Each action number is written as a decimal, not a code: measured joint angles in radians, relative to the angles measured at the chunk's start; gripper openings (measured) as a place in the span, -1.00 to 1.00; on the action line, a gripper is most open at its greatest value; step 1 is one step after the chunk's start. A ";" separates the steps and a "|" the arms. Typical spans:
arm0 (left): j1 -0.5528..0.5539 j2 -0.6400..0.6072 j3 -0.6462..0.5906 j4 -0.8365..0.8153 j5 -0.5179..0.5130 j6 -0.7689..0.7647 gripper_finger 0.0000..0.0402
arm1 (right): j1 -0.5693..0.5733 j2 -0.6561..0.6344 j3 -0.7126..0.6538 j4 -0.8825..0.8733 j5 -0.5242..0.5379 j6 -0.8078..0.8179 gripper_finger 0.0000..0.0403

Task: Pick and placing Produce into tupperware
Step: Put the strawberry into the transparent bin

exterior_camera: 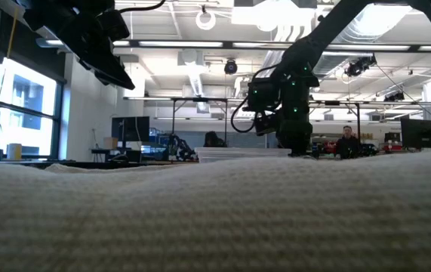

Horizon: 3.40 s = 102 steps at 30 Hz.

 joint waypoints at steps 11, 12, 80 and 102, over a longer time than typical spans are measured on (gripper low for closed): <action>0.000 0.000 0.000 0.000 0.000 0.000 -0.21 | 0.000 -0.004 0.001 -0.010 0.001 -0.001 -0.31; 0.000 0.000 0.000 0.000 0.000 0.000 -0.21 | 0.000 -0.007 0.000 -0.010 0.001 -0.001 -0.31; 0.000 0.000 0.000 0.000 0.000 0.000 -0.21 | 0.161 -0.035 0.246 -0.200 -0.075 0.014 -0.31; 0.000 0.000 0.000 0.000 0.000 0.000 -0.21 | 0.196 0.089 0.247 -0.124 -0.090 -0.052 -0.31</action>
